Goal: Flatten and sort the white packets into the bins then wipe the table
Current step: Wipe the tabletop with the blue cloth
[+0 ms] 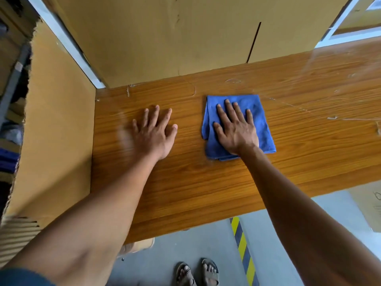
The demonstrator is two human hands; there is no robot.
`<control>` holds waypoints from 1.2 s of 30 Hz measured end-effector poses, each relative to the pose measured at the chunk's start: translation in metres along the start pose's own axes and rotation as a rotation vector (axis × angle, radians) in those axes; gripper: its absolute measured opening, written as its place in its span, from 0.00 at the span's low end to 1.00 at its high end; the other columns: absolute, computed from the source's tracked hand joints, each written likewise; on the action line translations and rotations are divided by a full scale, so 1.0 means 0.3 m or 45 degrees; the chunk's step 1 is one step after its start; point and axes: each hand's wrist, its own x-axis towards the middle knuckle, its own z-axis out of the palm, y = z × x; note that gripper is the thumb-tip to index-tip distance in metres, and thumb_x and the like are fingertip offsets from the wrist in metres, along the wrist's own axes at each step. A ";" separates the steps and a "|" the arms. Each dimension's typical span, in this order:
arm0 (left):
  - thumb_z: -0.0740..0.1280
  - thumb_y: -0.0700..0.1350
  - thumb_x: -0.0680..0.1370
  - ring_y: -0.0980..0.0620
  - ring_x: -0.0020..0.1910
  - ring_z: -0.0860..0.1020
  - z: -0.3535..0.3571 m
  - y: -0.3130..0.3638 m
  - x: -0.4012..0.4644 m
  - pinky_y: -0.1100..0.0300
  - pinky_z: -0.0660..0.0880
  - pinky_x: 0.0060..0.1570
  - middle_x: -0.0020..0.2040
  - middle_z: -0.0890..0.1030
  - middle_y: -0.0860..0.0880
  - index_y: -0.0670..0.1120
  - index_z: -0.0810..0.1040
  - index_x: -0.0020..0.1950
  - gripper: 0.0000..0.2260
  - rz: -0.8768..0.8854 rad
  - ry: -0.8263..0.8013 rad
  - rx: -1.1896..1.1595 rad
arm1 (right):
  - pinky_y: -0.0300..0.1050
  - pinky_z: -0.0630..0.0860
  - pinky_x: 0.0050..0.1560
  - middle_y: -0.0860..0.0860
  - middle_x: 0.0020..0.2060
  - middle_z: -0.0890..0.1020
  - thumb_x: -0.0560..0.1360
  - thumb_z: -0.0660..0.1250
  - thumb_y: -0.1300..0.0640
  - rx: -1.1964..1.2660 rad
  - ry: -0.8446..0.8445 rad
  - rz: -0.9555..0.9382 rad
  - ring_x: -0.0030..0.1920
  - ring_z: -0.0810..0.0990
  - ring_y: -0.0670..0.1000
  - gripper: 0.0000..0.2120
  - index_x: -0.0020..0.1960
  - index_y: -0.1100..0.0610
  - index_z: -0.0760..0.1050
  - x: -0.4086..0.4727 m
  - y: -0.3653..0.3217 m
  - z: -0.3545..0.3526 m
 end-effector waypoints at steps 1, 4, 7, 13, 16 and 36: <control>0.37 0.72 0.82 0.46 0.85 0.43 0.000 0.000 0.000 0.34 0.42 0.81 0.87 0.44 0.55 0.68 0.44 0.84 0.30 -0.005 -0.006 0.005 | 0.64 0.44 0.81 0.50 0.85 0.47 0.83 0.40 0.35 -0.002 0.003 -0.029 0.84 0.45 0.53 0.33 0.85 0.46 0.47 -0.058 -0.009 0.006; 0.35 0.73 0.80 0.45 0.85 0.42 0.004 -0.005 0.003 0.34 0.41 0.81 0.86 0.42 0.55 0.68 0.42 0.83 0.31 -0.006 -0.020 0.019 | 0.65 0.45 0.81 0.49 0.85 0.48 0.84 0.40 0.35 -0.019 0.004 -0.058 0.84 0.46 0.53 0.32 0.85 0.46 0.47 -0.135 -0.008 0.022; 0.35 0.73 0.80 0.45 0.85 0.42 0.013 -0.012 0.010 0.34 0.41 0.80 0.86 0.42 0.55 0.68 0.42 0.83 0.31 0.003 -0.016 0.015 | 0.65 0.43 0.81 0.49 0.85 0.47 0.83 0.39 0.35 -0.026 0.014 -0.015 0.84 0.45 0.53 0.33 0.85 0.45 0.46 -0.038 0.008 0.015; 0.36 0.74 0.80 0.46 0.85 0.42 0.015 -0.013 0.015 0.34 0.40 0.80 0.86 0.43 0.56 0.69 0.44 0.83 0.31 -0.003 -0.008 0.001 | 0.65 0.41 0.81 0.49 0.85 0.44 0.83 0.37 0.35 -0.033 -0.009 0.063 0.84 0.43 0.53 0.33 0.85 0.45 0.44 0.060 -0.005 0.005; 0.36 0.73 0.80 0.45 0.85 0.42 0.010 -0.008 0.006 0.34 0.40 0.80 0.86 0.43 0.55 0.69 0.44 0.83 0.31 -0.010 -0.012 -0.003 | 0.65 0.45 0.81 0.49 0.85 0.47 0.84 0.40 0.36 -0.021 0.021 -0.029 0.84 0.45 0.53 0.32 0.85 0.46 0.46 -0.140 -0.088 0.037; 0.39 0.72 0.82 0.44 0.85 0.41 -0.023 -0.004 -0.025 0.34 0.40 0.80 0.87 0.44 0.53 0.68 0.46 0.84 0.30 0.009 -0.046 -0.012 | 0.63 0.47 0.81 0.47 0.85 0.48 0.85 0.44 0.36 -0.051 0.049 0.054 0.84 0.47 0.51 0.30 0.85 0.43 0.47 -0.525 -0.003 0.055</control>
